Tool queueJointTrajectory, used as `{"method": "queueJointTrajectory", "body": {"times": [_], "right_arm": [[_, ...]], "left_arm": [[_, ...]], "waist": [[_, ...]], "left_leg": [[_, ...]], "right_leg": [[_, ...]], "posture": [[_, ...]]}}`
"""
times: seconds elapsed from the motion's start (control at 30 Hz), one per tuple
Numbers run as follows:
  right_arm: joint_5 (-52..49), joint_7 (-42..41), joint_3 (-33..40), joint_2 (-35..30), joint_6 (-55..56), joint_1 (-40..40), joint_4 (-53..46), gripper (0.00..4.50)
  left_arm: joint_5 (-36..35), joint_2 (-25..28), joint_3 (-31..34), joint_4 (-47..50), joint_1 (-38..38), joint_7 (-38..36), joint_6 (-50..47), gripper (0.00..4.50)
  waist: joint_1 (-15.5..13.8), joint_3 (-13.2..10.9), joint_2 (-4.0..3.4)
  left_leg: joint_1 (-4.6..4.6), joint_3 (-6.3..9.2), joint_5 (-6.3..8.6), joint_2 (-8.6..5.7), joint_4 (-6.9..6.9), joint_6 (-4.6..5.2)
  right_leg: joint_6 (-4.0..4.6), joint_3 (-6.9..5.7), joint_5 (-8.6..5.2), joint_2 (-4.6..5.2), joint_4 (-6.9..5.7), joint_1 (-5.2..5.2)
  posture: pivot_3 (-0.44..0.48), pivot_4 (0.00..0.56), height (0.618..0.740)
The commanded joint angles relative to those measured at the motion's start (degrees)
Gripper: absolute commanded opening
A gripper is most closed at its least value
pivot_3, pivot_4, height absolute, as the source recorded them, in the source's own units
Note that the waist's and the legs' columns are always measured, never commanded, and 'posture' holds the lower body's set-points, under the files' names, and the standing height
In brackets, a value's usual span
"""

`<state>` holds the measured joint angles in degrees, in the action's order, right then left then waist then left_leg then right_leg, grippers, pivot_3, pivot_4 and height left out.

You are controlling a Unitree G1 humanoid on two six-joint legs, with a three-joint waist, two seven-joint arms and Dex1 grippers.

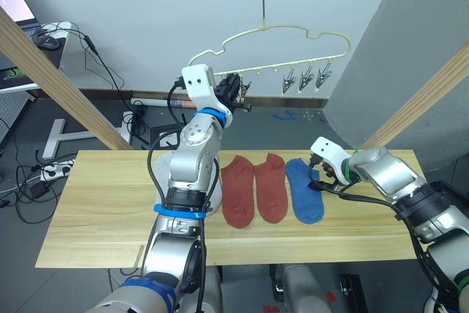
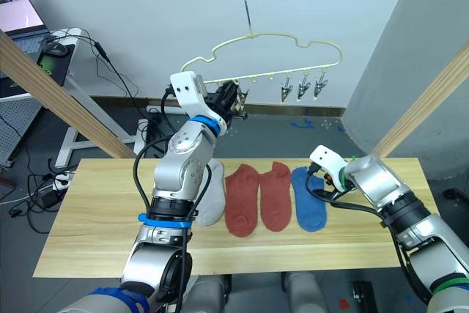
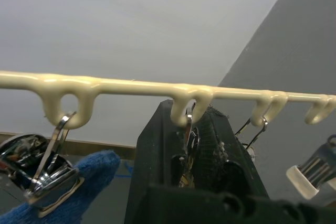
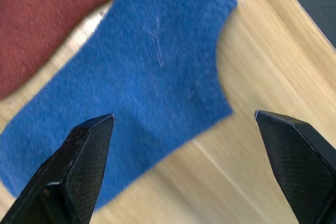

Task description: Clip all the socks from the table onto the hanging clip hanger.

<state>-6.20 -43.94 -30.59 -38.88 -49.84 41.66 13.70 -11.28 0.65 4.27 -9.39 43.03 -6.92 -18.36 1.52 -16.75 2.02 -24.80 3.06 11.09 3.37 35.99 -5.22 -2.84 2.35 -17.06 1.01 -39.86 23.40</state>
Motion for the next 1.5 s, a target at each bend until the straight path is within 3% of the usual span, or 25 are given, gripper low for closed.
{"method": "queueJointTrajectory", "body": {"times": [0.03, 0.57, 0.67, 1.03, 1.2, 1.5], "right_arm": [[2.09, -1.26, 0.94, 1.42, 1.76, 1.17, 1.98, 4.50], [8.74, -2.67, 1.48, 6.61, 7.97, 1.41, 9.13, 4.50], [10.45, -3.04, 0.93, 6.18, 9.06, 0.37, 8.13, 3.95], [12.28, -4.17, 2.26, 7.03, 8.19, -0.31, 8.13, 0.03], [12.16, -4.91, 3.22, 7.39, 5.78, -0.99, 6.56, 0.03], [2.55, -9.71, 13.14, 3.64, -9.50, -2.28, -16.56, 0.03]], "left_arm": [[0.08, -0.07, -0.61, 3.24, 0.36, 0.23, 0.09, 0.18], [0.19, 0.47, -0.40, 5.33, -0.43, 0.96, -1.75, 0.18], [0.12, 0.67, -0.27, 5.21, -0.29, 1.02, -1.85, 0.18], [-0.20, 1.48, -0.15, 5.08, -0.06, 0.79, -2.47, 0.18], [-2.05, 2.21, 0.83, 5.28, 0.26, -0.40, -4.91, 0.18], [-15.65, 5.11, 8.25, 4.68, 3.12, -5.48, -17.77, 0.18]], "waist": [[-0.03, -0.02, 0.00], [-0.40, -0.43, 0.02], [-0.48, -0.45, 0.03], [-0.98, -0.45, 0.03], [-1.10, -0.45, 0.03], [-1.03, -0.53, -0.10]], "left_leg": [[0.00, 0.00, 0.00, 0.00, 0.00, 0.00], [0.00, 0.01, 0.00, 0.00, -0.02, 0.00], [0.00, 0.01, 0.00, 0.00, -0.01, 0.00], [0.01, 0.01, 0.00, 0.00, -0.01, -0.01], [0.01, 0.02, 0.00, 0.00, -0.01, -0.01], [0.01, 0.03, 0.00, 0.00, -0.04, -0.01]], "right_leg": [[0.00, 0.00, 0.00, 0.00, 0.00, 0.00], [0.00, -0.01, 0.00, 0.01, -0.02, 0.00], [0.00, -0.01, 0.00, 0.01, -0.02, 0.00], [0.00, 0.00, 0.00, 0.01, -0.02, 0.00], [0.00, -0.01, 0.00, 0.01, -0.02, 0.00], [-0.01, -0.02, 0.00, 0.00, -0.01, 0.00]], "posture": [[0.056, 0.295, 0.740], [0.082, 0.303, 0.740], [0.087, 0.306, 0.740], [0.081, 0.306, 0.740], [0.075, 0.302, 0.740], [0.045, 0.270, 0.740]]}}
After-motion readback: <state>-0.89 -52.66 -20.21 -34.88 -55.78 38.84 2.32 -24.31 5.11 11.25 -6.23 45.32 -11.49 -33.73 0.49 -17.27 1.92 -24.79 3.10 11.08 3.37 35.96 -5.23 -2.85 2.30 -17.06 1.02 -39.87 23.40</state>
